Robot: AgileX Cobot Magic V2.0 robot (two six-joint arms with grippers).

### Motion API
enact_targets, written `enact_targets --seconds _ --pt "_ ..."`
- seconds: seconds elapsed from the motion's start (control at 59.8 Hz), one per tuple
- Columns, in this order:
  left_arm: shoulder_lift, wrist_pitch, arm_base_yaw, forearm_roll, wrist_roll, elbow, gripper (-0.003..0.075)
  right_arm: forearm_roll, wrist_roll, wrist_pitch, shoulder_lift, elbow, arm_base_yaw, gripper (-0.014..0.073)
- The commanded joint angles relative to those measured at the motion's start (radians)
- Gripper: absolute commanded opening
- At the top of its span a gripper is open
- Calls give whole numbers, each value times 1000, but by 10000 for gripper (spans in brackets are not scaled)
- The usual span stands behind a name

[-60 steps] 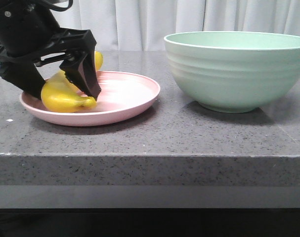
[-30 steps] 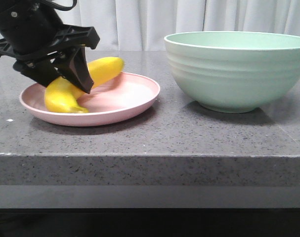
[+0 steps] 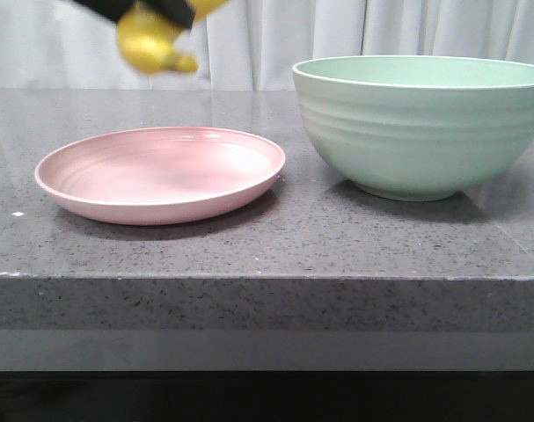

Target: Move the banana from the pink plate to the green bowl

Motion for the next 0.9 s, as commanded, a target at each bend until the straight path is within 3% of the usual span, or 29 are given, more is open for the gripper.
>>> enact_targets --seconds 0.0,0.234,0.368,0.669,0.886 --pt "-86 -36 -72 -14 27 -50 115 111 1 -75 31 -34 -5 650" --pt "-123 36 -301 -14 42 -50 115 403 -9 -36 159 -37 -3 650" --pt "-119 38 -380 -14 42 -50 115 589 -136 -7 213 -42 28 650" --pt "-111 59 -421 -14 42 -50 115 1124 -496 16 310 -93 115 642" --pt "-111 61 -421 -14 42 -50 115 1351 -687 81 446 -131 115 642"
